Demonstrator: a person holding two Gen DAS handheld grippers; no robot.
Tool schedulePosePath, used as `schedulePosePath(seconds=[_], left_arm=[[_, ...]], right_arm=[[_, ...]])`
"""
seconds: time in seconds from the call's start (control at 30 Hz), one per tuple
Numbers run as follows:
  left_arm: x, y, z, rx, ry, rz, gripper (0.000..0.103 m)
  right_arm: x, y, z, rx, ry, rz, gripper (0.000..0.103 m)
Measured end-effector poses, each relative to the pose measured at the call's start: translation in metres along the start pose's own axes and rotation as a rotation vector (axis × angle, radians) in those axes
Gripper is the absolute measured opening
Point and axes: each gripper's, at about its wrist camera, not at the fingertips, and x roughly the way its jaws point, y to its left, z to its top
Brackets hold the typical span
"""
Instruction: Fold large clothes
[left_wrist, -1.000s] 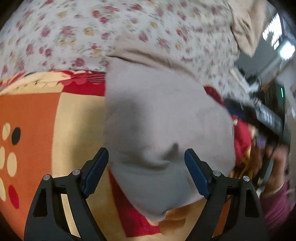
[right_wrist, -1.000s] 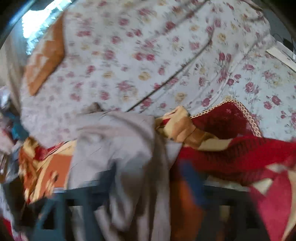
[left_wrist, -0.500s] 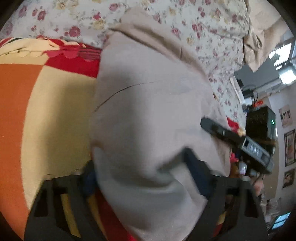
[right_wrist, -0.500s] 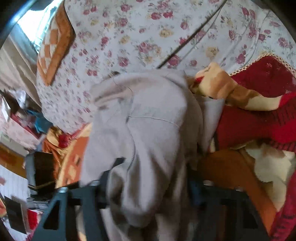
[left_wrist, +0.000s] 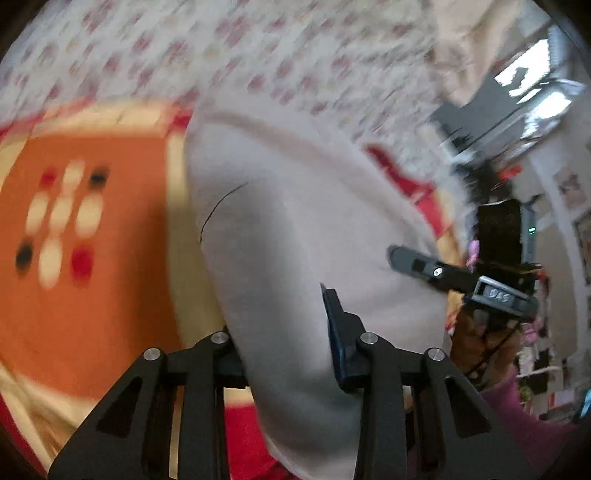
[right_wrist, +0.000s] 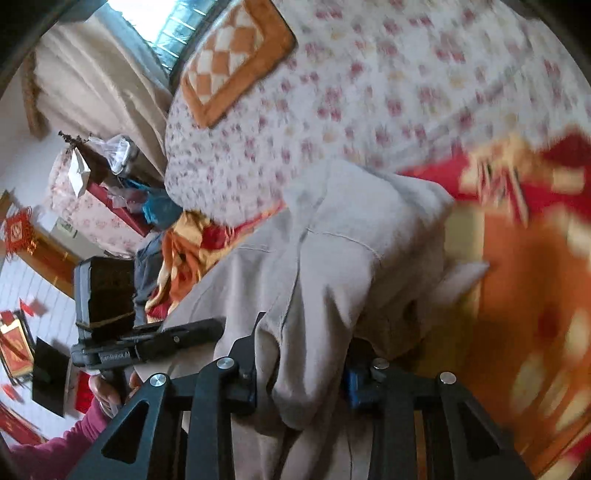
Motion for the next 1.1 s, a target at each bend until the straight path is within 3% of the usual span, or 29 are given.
schedulePosePath(seconds=[0.03,0.07,0.1,0.13,0.23,0.3,0.37,0.47,0.57,0.6,0.63,0.7,0.77,0.83,0.93,1.1], left_arm=[[0.015,0.009,-0.012,-0.028,0.043,0.049,0.042],[0.023,0.017,-0.019,-0.053,0.061,0.073,0.056],[0.025,0.023,-0.024,-0.081,0.055,0.08,0.06],[0.022,0.027,-0.026,-0.105,0.032,0.072,0.061],[-0.006,0.017,-0.028,-0.075,-0.061,0.134,0.061],[-0.026,0.006,-0.027,-0.032,-0.143,0.197,0.062],[-0.031,-0.001,-0.026,-0.013,-0.181,0.237,0.062],[-0.013,-0.005,-0.023,0.006,-0.148,0.273,0.062],[0.018,0.003,-0.029,-0.014,-0.09,0.285,0.063],[0.027,0.007,-0.032,-0.029,-0.091,0.279,0.063],[0.029,0.012,-0.039,-0.036,-0.097,0.283,0.07],[0.035,0.017,-0.045,-0.057,-0.099,0.256,0.079],[0.037,0.02,-0.05,-0.081,-0.106,0.23,0.08],[0.038,0.015,-0.049,-0.055,-0.104,0.258,0.08],[0.035,0.006,-0.049,-0.022,-0.106,0.291,0.08],[0.032,0.002,-0.054,-0.009,-0.109,0.322,0.08]], right_arm=[[0.01,-0.007,-0.015,0.026,0.018,-0.039,0.048],[0.018,-0.014,-0.023,0.041,0.038,-0.074,0.053],[0.026,-0.022,-0.032,0.055,0.068,-0.133,0.06],[0.027,-0.026,-0.036,0.058,0.071,-0.154,0.061],[0.005,-0.008,-0.034,0.002,0.012,-0.215,0.061],[-0.013,0.018,-0.024,-0.103,-0.055,-0.292,0.061],[-0.021,0.041,-0.013,-0.191,-0.105,-0.311,0.061],[-0.003,0.068,-0.001,-0.293,-0.094,-0.3,0.061],[0.034,0.066,0.009,-0.309,-0.046,-0.32,0.061],[0.044,0.06,0.009,-0.308,-0.034,-0.356,0.056],[0.056,0.047,0.009,-0.306,-0.019,-0.441,0.05],[0.067,0.017,0.007,-0.269,-0.007,-0.543,0.05],[0.066,-0.017,0.008,-0.163,-0.006,-0.486,0.051],[0.057,-0.027,0.009,-0.127,-0.014,-0.448,0.051],[0.04,-0.013,0.008,-0.144,-0.018,-0.45,0.051],[0.002,0.037,-0.02,-0.28,-0.039,-0.416,0.051]])
